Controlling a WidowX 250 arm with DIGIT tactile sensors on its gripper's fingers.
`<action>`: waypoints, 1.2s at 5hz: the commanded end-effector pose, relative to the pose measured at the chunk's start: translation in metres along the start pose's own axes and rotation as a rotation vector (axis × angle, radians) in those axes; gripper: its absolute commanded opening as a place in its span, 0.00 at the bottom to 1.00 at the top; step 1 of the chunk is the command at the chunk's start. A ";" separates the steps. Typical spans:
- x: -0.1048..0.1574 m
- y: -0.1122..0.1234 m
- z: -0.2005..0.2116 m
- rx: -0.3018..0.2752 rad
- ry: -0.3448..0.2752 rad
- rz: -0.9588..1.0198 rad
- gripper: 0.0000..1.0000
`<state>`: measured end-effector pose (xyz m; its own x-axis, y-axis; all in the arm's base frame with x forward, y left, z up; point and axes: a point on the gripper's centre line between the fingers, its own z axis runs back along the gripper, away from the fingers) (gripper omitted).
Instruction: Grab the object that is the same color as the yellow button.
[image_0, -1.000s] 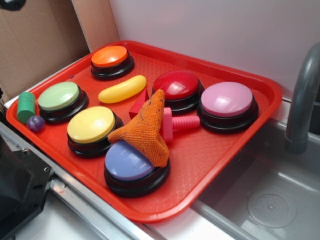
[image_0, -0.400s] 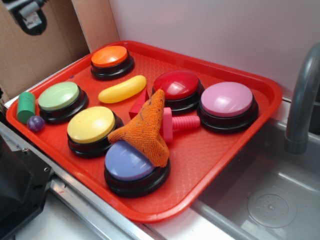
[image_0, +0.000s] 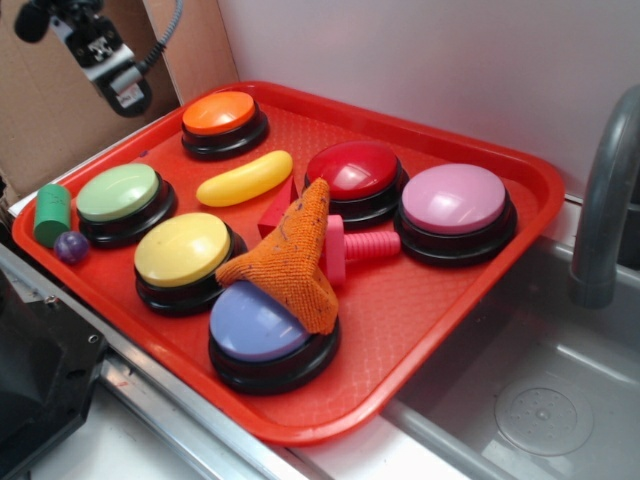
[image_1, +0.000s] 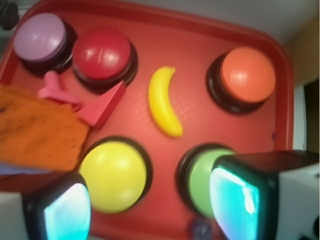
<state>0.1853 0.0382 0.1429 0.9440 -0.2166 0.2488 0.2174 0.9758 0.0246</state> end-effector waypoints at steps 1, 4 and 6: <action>0.021 0.025 -0.047 0.035 -0.029 -0.057 1.00; 0.038 0.012 -0.117 0.000 0.029 -0.133 1.00; 0.035 0.014 -0.131 -0.053 0.010 -0.129 0.14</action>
<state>0.2457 0.0407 0.0174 0.9192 -0.3319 0.2120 0.3428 0.9393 -0.0156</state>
